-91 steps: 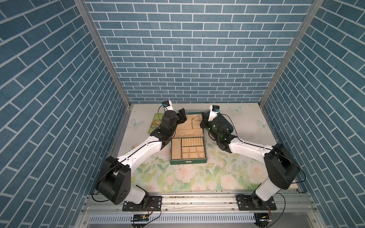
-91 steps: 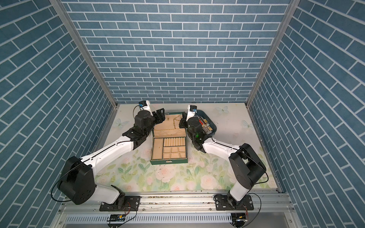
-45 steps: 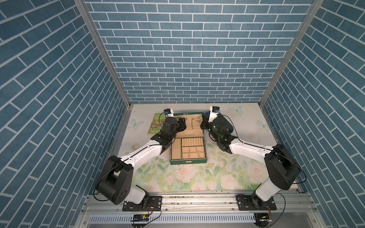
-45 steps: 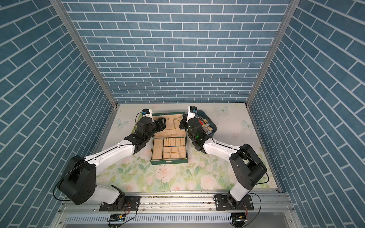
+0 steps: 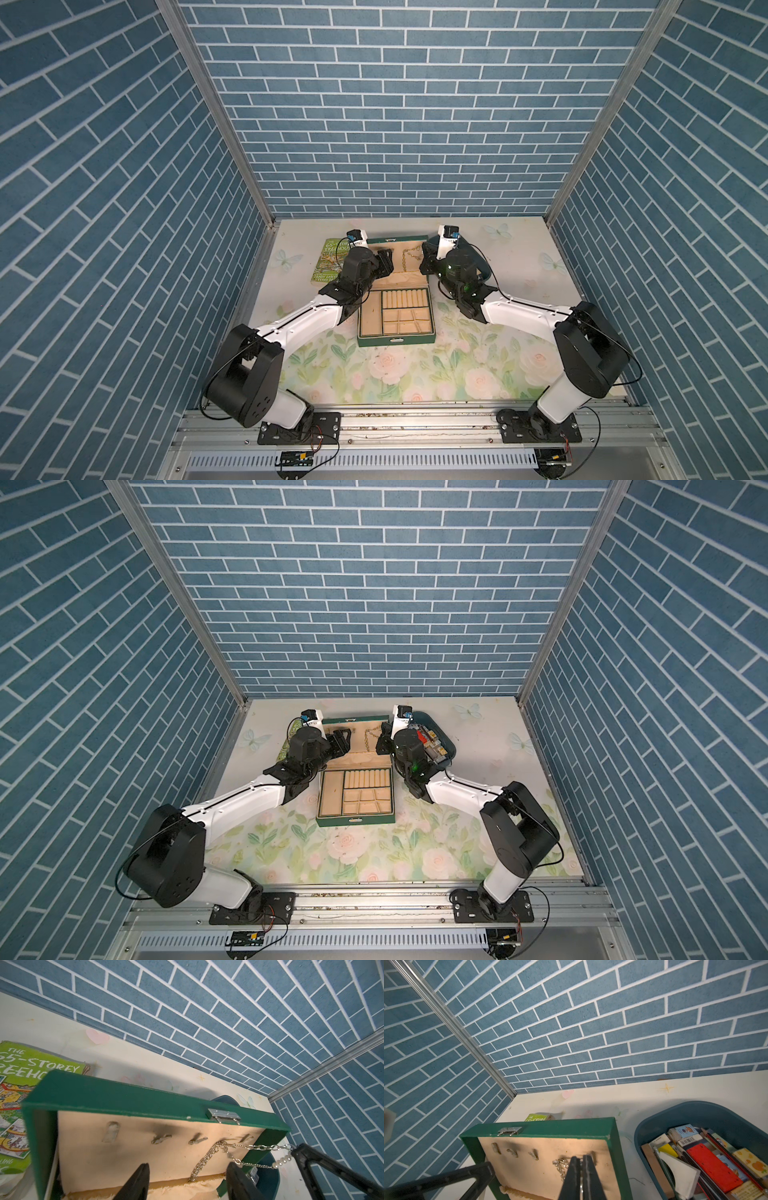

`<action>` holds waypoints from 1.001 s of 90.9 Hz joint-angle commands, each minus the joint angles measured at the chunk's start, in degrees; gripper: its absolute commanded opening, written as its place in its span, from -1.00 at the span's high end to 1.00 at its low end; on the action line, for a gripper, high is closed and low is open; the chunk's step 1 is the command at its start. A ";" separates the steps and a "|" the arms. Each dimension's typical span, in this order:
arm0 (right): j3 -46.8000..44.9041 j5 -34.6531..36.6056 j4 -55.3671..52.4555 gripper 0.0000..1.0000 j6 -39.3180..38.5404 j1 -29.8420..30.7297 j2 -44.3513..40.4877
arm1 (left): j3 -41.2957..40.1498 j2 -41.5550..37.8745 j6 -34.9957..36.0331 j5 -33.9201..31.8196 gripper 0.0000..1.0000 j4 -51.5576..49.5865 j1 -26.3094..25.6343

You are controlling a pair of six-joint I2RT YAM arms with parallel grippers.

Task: Put jewelry chain into jewelry box
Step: Hang the necklace on the jewelry box clasp.

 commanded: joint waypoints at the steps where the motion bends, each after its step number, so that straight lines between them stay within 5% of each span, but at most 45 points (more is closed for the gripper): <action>1: -0.84 -0.26 -0.67 1.00 1.99 0.09 1.09 | -1.01 0.36 0.01 0.01 -0.24 0.86 -0.14; 91: -4.14 -2.40 -4.70 1.00 3.93 0.09 0.33 | -1.63 6.93 0.38 5.10 -0.11 4.23 -4.64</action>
